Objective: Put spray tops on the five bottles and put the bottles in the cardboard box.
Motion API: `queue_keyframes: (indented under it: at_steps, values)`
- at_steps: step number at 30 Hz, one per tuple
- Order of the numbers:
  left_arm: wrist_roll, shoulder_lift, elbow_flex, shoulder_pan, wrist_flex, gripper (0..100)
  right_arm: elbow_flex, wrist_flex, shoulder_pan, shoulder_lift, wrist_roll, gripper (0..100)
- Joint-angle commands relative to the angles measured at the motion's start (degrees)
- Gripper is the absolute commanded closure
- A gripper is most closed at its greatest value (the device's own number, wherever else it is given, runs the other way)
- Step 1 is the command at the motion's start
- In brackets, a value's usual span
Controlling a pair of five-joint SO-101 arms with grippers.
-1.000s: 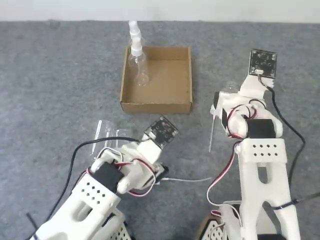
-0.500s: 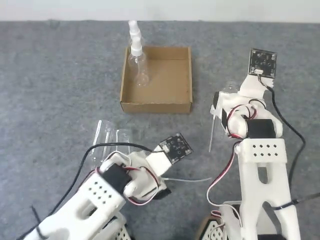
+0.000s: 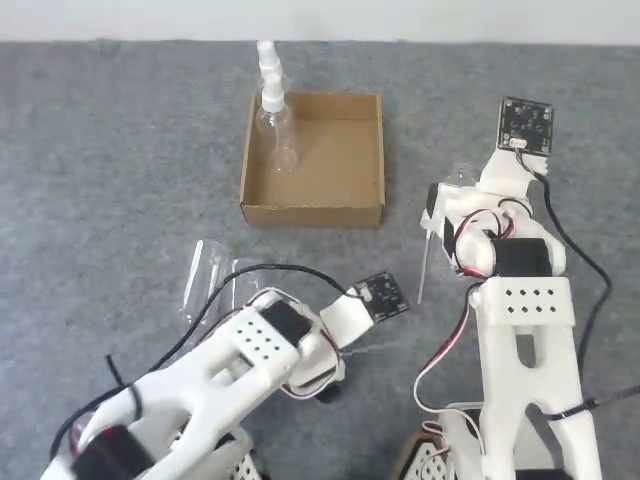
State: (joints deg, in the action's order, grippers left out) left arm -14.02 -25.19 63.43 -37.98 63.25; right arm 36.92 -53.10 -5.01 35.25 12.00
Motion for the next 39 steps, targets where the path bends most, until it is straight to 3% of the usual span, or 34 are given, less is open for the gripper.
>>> queue_keyframes:
  at_steps: [1, 14, 19, 31, 39]
  values:
    - [-0.26, 1.93, -1.89, -0.26, -1.49, 73, -2.11, 2.24, 0.48, 3.12, 0.44, 97.8]
    - [-3.52, 3.96, -2.77, -0.35, -0.7, 91, -2.11, 2.24, 0.48, 3.12, 0.44, 97.8]
    - [-3.43, 3.96, -6.64, -0.18, 3.96, 93, -2.11, 2.33, 0.48, 3.03, 0.44, 97.7]
    - [-3.16, 3.43, -8.48, -0.09, 6.42, 94, -2.11, 2.33, 0.48, 3.12, 0.35, 97.6]
    - [-3.16, -12.4, -8.4, 2.46, 13.01, 94, -1.93, 3.47, 0.48, 2.68, 0.35, 97.7]
